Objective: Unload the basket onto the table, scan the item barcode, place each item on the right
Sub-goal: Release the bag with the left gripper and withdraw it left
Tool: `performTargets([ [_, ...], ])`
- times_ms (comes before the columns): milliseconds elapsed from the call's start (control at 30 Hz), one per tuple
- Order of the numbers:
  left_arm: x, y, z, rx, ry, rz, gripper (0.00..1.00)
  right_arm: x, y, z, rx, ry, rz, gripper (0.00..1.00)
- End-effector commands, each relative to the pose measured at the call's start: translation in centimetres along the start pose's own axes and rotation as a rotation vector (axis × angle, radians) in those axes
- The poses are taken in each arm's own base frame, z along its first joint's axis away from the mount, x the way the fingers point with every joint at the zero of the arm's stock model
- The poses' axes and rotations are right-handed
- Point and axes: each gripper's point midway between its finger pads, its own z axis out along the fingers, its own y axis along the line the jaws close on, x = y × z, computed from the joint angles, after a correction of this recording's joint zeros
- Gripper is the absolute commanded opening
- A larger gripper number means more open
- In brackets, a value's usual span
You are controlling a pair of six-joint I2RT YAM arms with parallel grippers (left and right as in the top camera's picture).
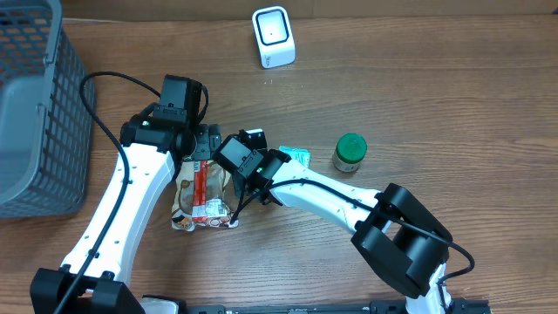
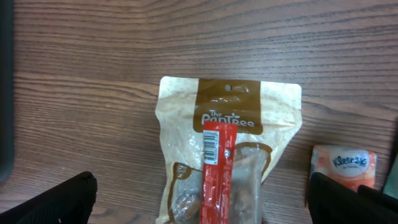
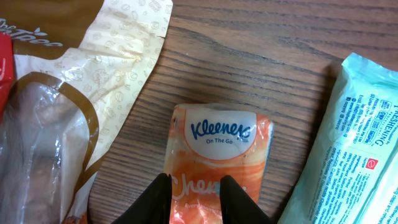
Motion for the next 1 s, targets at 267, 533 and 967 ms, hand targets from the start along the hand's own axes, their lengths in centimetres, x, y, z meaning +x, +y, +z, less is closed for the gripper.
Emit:
performTargets([
  [267,-0.9,-1.1,-1.4,0.076,-0.037,-0.015,1.0,3.4,-1.4,3.8,0.072,0.107,-0.02,0.32],
  [533,-1.9,-2.4,-1.6,0.144,-0.075,-0.021,1.0,2.4,-0.6,2.7,0.044,0.095,-0.015,0.38],
  [967,-6.0,7.7,-1.7,0.134,-0.15,-0.391,0.99,-1.7,0.7,-3.9,-0.045,-0.013,0.012,0.52],
])
